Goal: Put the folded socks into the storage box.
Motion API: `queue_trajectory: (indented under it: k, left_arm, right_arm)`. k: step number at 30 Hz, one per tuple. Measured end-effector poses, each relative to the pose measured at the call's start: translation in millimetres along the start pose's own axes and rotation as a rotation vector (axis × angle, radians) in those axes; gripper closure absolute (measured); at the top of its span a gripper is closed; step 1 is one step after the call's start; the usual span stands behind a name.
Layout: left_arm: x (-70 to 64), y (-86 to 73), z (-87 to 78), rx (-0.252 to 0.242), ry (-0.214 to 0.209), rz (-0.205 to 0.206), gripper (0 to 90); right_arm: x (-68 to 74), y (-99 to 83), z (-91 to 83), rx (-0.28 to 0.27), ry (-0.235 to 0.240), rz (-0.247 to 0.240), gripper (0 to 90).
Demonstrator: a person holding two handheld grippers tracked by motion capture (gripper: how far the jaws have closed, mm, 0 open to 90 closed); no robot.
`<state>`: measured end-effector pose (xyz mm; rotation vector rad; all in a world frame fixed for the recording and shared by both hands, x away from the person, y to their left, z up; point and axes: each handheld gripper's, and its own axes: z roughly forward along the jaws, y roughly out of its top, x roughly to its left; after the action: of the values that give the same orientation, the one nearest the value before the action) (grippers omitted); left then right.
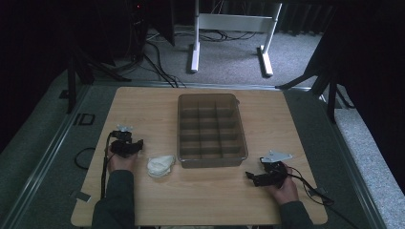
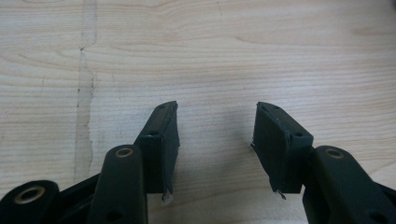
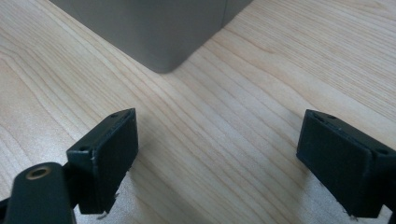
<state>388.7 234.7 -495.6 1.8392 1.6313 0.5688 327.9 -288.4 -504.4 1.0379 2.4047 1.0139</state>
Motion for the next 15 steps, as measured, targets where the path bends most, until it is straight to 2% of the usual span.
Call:
queue_trajectory:
  k: [3,8,15]
  left_arm:
    - [1.6,-0.6,-6.9,-0.022,-0.022,0.002,50.2]
    - [0.4,1.5,-22.5,-0.042,-0.053,0.071,50.0]
    - [4.5,7.5,-37.0,-0.063,-0.092,0.107,49.7]
  right_arm:
    - [0.0,0.0,0.0,0.000,0.000,0.000,12.3]
    - [0.0,0.0,0.0,0.000,0.000,0.000,12.3]
    - [0.0,0.0,0.0,0.000,0.000,0.000,12.3]
